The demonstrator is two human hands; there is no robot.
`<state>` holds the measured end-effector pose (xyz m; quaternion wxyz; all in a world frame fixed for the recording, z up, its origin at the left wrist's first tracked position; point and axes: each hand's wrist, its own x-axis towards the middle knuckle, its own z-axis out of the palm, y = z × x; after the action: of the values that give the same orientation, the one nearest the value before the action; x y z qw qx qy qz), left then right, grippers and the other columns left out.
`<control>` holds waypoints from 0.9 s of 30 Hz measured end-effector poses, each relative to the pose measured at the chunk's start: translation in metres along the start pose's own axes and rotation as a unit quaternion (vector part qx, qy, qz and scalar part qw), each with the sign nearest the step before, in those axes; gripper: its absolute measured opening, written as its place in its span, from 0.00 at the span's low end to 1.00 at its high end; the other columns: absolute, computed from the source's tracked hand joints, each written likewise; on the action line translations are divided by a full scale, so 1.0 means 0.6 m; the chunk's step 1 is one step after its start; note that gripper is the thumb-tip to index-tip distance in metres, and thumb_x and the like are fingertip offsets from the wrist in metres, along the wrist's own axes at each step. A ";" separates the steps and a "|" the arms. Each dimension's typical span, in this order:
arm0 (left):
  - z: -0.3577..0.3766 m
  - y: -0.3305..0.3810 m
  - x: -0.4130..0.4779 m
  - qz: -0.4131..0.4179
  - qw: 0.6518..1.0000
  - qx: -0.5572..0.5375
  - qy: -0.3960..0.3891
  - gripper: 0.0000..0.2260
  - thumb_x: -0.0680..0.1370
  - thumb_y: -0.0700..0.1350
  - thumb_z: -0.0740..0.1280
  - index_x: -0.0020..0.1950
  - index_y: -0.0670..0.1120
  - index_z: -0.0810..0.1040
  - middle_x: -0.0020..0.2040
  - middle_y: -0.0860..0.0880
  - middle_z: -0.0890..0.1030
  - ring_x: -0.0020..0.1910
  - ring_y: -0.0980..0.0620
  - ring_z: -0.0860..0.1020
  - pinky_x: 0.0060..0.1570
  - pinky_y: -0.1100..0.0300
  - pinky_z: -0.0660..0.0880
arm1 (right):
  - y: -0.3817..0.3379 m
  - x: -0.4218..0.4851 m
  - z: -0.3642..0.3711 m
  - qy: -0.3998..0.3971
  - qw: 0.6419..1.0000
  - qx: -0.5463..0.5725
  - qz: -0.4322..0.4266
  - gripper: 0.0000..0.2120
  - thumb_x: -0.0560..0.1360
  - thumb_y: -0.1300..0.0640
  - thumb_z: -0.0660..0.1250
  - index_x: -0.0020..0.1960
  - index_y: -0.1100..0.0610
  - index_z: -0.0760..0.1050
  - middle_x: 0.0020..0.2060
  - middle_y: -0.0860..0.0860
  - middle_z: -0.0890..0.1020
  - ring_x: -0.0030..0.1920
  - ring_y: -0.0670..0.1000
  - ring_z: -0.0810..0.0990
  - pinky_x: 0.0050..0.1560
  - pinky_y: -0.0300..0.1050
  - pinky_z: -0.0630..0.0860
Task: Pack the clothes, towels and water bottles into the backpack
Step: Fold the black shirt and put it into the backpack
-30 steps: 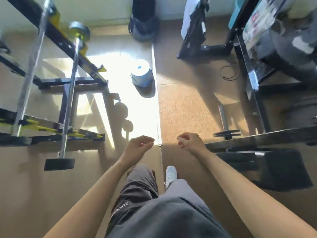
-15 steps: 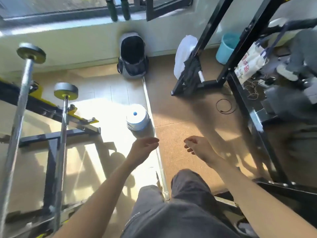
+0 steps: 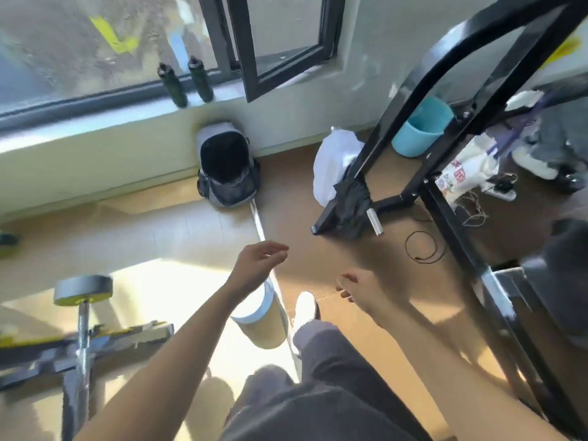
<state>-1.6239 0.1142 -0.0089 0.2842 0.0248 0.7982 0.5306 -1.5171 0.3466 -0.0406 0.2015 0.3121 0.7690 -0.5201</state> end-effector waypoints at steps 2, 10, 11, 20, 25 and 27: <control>-0.014 0.023 0.069 -0.003 1.000 0.008 -0.002 0.09 0.79 0.50 0.72 0.57 0.49 0.87 0.53 0.50 0.87 0.53 0.50 0.84 0.57 0.54 0.78 | -0.041 0.060 -0.022 -0.007 1.000 -0.015 -0.001 0.09 0.81 0.56 0.65 0.51 0.59 0.81 0.46 0.56 0.84 0.48 0.54 0.83 0.50 0.47 0.79; -0.032 0.088 0.281 -0.035 0.999 -0.005 -0.040 0.05 0.81 0.42 0.71 0.55 0.46 0.86 0.50 0.46 0.87 0.44 0.56 0.83 0.47 0.65 0.75 | -0.153 0.269 -0.100 0.019 0.998 -0.051 0.022 0.08 0.78 0.59 0.66 0.42 0.58 0.82 0.34 0.50 0.83 0.35 0.48 0.80 0.38 0.36 0.74; -0.031 0.088 0.310 -0.044 0.998 -0.013 -0.048 0.05 0.81 0.42 0.71 0.54 0.47 0.86 0.49 0.47 0.87 0.44 0.56 0.82 0.48 0.65 0.75 | -0.158 0.290 -0.108 0.016 0.997 -0.065 0.031 0.09 0.78 0.59 0.66 0.41 0.57 0.82 0.34 0.49 0.83 0.34 0.46 0.79 0.36 0.34 0.72; 0.070 0.050 0.616 -0.102 0.982 0.000 -0.158 0.07 0.81 0.42 0.70 0.47 0.51 0.86 0.48 0.48 0.88 0.50 0.51 0.83 0.50 0.59 0.77 | -0.165 0.467 -0.142 0.017 0.991 -0.065 0.116 0.05 0.79 0.59 0.68 0.52 0.58 0.82 0.44 0.51 0.82 0.46 0.49 0.79 0.48 0.42 0.74; 0.144 -0.005 0.760 -0.153 0.970 0.029 -0.189 0.03 0.75 0.49 0.71 0.46 0.55 0.83 0.49 0.49 0.86 0.48 0.49 0.82 0.57 0.46 0.79 | -0.154 0.597 -0.156 0.021 0.978 -0.130 0.160 0.20 0.80 0.54 0.69 0.70 0.57 0.75 0.68 0.56 0.75 0.66 0.58 0.76 0.64 0.46 0.71; 0.176 -0.026 0.811 -0.166 0.969 0.053 -0.175 0.10 0.74 0.47 0.71 0.56 0.52 0.82 0.55 0.46 0.85 0.53 0.44 0.83 0.62 0.45 0.79 | -0.131 0.644 -0.163 0.045 0.979 -0.109 0.164 0.28 0.78 0.56 0.71 0.75 0.57 0.68 0.72 0.57 0.69 0.68 0.57 0.74 0.63 0.42 0.69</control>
<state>-1.9762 0.3616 -0.2592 0.5015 -0.0004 0.7562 0.4203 -1.8497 0.5207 -0.1958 0.2818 0.4333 0.7680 -0.3783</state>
